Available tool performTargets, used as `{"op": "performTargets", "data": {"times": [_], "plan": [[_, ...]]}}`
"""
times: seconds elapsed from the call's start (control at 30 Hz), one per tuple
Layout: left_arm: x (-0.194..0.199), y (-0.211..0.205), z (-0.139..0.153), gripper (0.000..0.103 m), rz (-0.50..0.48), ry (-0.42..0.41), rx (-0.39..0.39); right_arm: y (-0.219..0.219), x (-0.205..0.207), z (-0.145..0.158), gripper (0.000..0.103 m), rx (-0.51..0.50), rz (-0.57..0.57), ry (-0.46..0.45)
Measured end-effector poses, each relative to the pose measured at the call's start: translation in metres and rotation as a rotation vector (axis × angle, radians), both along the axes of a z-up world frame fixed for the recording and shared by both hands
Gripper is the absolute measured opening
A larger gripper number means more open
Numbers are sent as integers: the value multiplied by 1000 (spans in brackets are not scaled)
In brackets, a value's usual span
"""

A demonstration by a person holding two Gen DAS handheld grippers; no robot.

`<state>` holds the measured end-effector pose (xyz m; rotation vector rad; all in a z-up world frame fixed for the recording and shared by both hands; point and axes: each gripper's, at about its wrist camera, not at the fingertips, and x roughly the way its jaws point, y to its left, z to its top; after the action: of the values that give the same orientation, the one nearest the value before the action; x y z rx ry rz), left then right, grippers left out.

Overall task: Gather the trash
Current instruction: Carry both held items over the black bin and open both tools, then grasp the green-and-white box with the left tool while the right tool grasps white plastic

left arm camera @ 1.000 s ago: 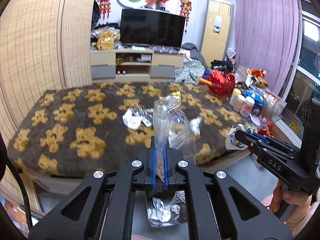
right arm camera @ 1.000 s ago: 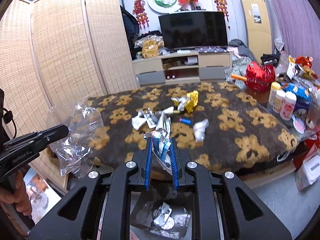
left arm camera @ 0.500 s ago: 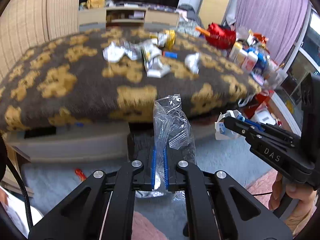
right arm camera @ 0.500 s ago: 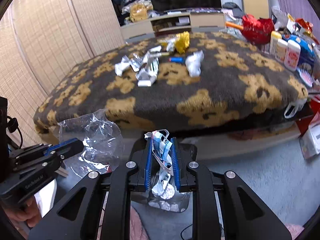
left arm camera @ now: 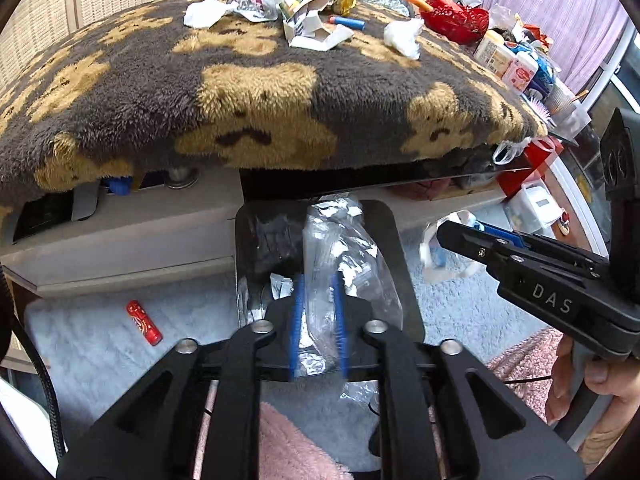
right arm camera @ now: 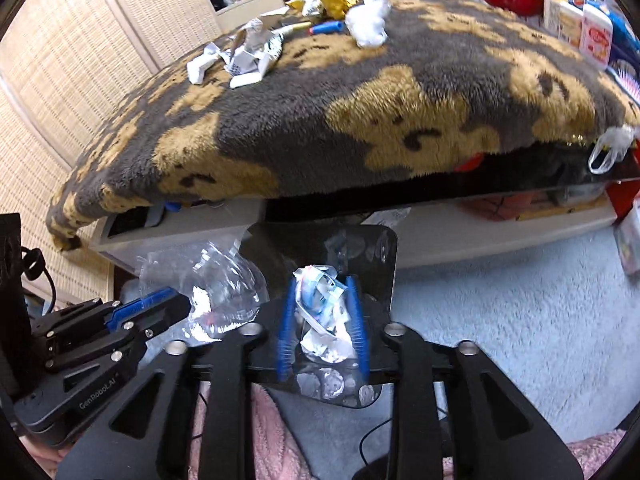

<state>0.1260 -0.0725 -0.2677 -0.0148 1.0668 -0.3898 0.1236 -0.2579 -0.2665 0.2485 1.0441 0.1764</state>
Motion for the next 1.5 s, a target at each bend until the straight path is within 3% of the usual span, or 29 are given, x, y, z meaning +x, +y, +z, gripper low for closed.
{"op": "performTargets", "data": {"times": [0.07,0.27,0.4,0.43,0.77,1.03,1.27,1.5], "plan": [[1,1,0,32,2,-5,2,-2,0,-1,54,10,-11,-1],[2,3,6,61,7,-32,16,-8,4,6,77,8,-47,-21],[2,7,14,93,19,-58,18,-15,6,12,94,-6,-74,-34],[2,8,17,95,23,-67,21,-17,6,13,97,-8,-80,-39],[22,22,45,95,64,-100,16,-44,30,51,99,-31,-150,-120],[73,15,81,95,86,-184,15,-61,81,85,99,-43,-189,-201],[131,-2,96,95,111,-224,7,-61,137,88,99,-41,-182,-212],[182,-27,84,95,89,-208,8,-59,177,77,94,-24,-168,-208]]}}
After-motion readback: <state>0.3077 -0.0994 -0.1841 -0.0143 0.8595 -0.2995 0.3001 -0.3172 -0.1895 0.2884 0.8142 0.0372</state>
